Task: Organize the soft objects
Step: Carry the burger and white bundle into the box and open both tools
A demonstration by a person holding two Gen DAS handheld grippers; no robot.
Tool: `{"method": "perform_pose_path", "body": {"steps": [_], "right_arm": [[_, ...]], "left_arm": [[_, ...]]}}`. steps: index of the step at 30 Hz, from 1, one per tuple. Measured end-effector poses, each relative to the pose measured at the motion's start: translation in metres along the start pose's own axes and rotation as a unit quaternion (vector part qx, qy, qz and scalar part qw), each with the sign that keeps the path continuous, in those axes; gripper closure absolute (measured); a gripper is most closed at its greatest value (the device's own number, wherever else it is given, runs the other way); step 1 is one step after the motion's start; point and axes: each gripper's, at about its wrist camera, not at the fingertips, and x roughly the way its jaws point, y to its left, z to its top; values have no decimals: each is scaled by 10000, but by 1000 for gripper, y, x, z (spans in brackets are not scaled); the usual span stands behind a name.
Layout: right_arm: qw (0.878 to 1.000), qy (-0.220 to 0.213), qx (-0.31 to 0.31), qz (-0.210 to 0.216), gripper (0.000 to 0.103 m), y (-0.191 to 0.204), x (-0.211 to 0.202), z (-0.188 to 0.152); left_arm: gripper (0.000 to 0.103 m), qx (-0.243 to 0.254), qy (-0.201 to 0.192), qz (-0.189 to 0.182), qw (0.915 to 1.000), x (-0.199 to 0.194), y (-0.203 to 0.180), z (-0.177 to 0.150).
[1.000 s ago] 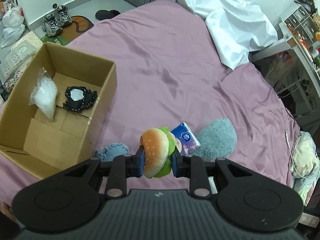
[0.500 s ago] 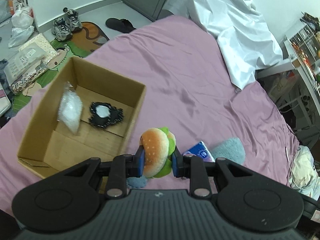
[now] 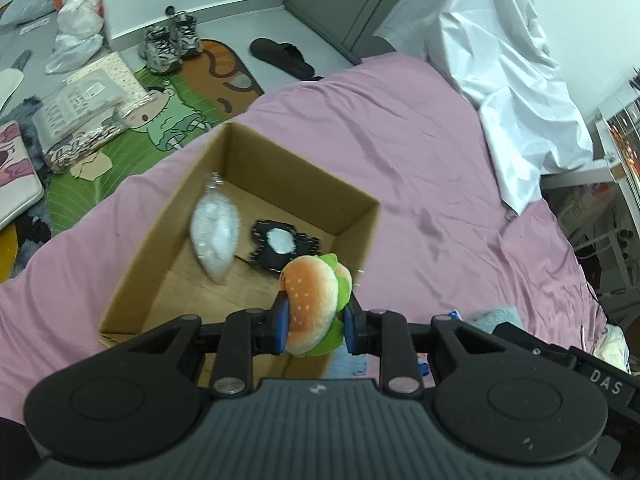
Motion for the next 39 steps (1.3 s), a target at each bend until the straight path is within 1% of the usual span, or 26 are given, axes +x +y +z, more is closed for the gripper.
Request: {"method": "perform_pose_path", "body": {"steps": [12, 15, 19, 24, 28, 30, 35, 38, 39], "right_arm": [[9996, 98, -253, 36, 72, 45, 19, -3], [9994, 125, -309, 37, 72, 53, 24, -2], [9994, 186, -261, 135, 72, 63, 31, 0], [9991, 235, -271, 238, 72, 76, 40, 0], [9988, 277, -285, 286, 72, 85, 44, -1], [9985, 297, -332, 319, 72, 90, 46, -3], [9975, 334, -480, 393, 72, 100, 47, -4], [9972, 346, -482, 464, 69, 104, 46, -2], [9971, 340, -491, 475, 63, 104, 45, -2]], "left_arm": [[76, -279, 52, 65, 9996, 5, 44, 12], [76, -316, 82, 149, 9994, 9, 52, 14], [75, -321, 137, 168, 9992, 12, 61, 16], [73, -235, 215, 303, 9990, 13, 65, 19], [64, -111, 267, 421, 9987, 9, 65, 22], [53, -81, 236, 449, 9987, 6, 65, 24], [40, -47, 151, 523, 9985, -2, 65, 26], [32, -77, 119, 603, 9981, -6, 66, 27], [29, -92, 111, 627, 9979, -7, 66, 27]]}}
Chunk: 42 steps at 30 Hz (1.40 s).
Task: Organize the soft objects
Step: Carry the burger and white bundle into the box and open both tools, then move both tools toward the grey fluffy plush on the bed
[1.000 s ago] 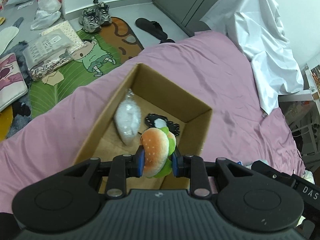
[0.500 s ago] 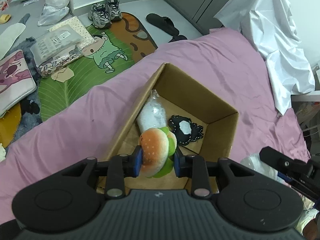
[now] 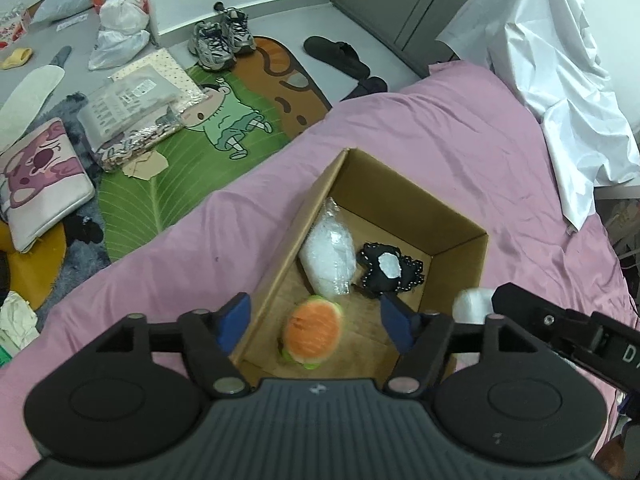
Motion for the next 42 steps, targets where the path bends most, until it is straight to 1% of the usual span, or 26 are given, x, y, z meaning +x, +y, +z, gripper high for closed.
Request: {"method": "perform_pose_path", "body": {"steps": [1, 3, 4, 6, 8, 11, 14, 18, 23, 28, 32, 35, 40, 42], "right_arm": [[10000, -20, -3, 11, 59, 0, -1, 0], [10000, -98, -5, -2, 42, -2, -7, -1], [9999, -134, 9, -26, 37, -3, -8, -1], [9997, -206, 78, -124, 17, -7, -13, -1], [9990, -320, 134, -267, 11, -13, -19, -1], [9979, -417, 114, -488, 8, -21, -26, -2], [9970, -496, 121, -582, 6, -30, -34, -6], [9959, -634, 80, -634, 1, -39, -46, -10], [9953, -759, 91, -593, 0, -52, -58, -14], [9944, -892, 121, -549, 0, -65, -68, -18], [9929, -1018, 73, -606, 0, -74, -76, -21], [9923, -1057, 95, -639, 0, -84, -83, -24], [9926, -1077, 102, -554, 0, -102, -93, -28], [9934, -1026, 56, -505, 0, -107, -95, -29]], "left_arm": [[28, -8, -6, 14, 10000, -1, 0, 0], [22, 19, -32, 6, 10000, -4, -1, 0], [21, 40, -62, -2, 10000, -6, -2, 0], [15, 65, -109, -22, 9999, -10, -6, -1], [9, 152, -109, -65, 9998, -13, -12, -2], [9, 300, -163, -66, 9994, -17, -22, -5], [8, 290, -153, -117, 9994, -20, -29, -8], [1, 321, -193, -157, 9992, -24, -38, -13], [0, 465, -296, -243, 9982, -31, -52, -18], [0, 601, -342, -415, 9967, -36, -68, -26], [0, 670, -450, -456, 9957, -40, -80, -33], [0, 732, -434, -523, 9950, -41, -90, -39], [0, 762, -440, -504, 9948, -42, -104, -47], [0, 850, -438, -422, 9945, -42, -111, -50]]}}
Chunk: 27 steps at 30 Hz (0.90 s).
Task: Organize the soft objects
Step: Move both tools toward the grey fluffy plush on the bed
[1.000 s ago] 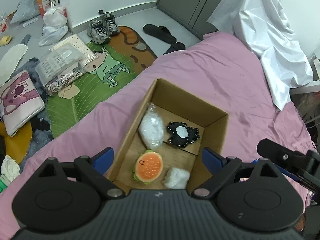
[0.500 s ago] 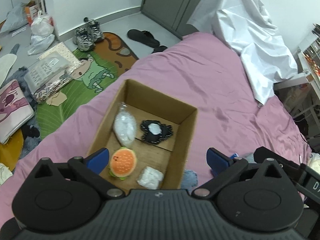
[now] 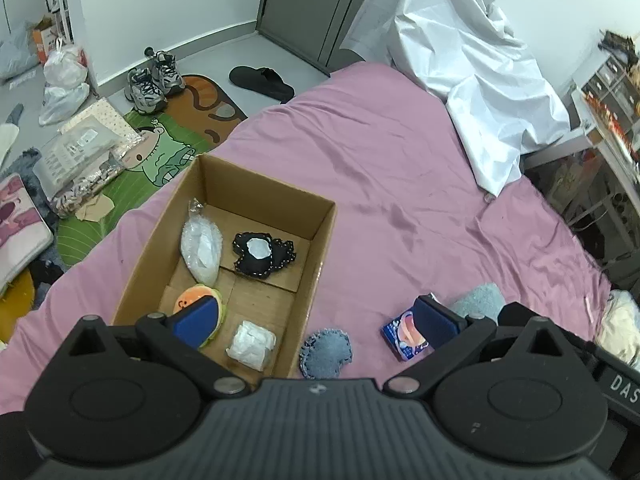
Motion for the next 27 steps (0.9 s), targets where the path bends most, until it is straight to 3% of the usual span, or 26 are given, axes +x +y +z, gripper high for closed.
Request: {"method": "perform_pose_path", "body": {"steps": [6, 13, 18, 27], "right_arm": [[9997, 179, -119, -83, 0, -17, -1, -1], [9997, 58, -242, 25, 0, -35, -10, -7], [9997, 163, -55, 157, 0, -55, -12, -8], [9997, 208, 92, 3, 1, -82, -11, -13]], "left_arm": [[0, 209, 37, 128, 9997, 3, -18, -8], [0, 335, 118, 219, 9991, 11, -35, -17], [0, 364, 237, 296, 9986, 18, -45, -21], [1, 400, 267, 357, 9982, 30, -62, -28]]}}
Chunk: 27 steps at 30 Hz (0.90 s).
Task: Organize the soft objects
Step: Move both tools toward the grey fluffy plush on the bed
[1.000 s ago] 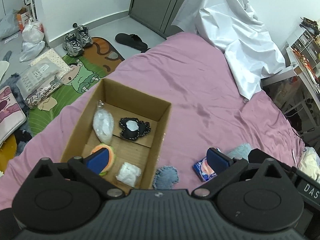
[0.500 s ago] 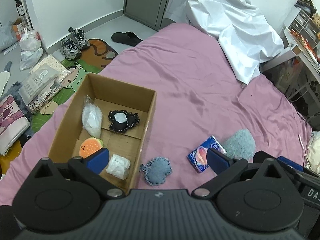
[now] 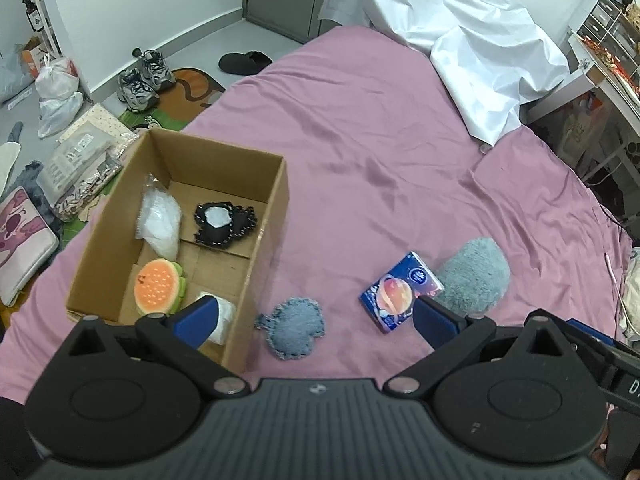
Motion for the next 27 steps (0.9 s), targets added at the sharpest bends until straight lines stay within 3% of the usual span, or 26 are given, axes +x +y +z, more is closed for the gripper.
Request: {"method": "perform_pose_path", "body": {"steps": [13, 19, 24, 27], "right_arm": [[9979, 69, 640, 40, 20, -36, 14, -6], [9933, -70, 1153, 74, 40, -55, 18, -8], [9839, -45, 1783, -136, 60, -78, 25, -13], [9797, -9, 1995, -193, 65, -88, 28, -16]], "left_arm": [[3, -158, 101, -311, 9993, 23, -17, -3], [5, -43, -60, -533, 9985, 25, -35, 2], [17, 108, -78, -728, 9973, 31, -55, 8], [24, 317, -10, -755, 9966, 38, -71, 7]]}}
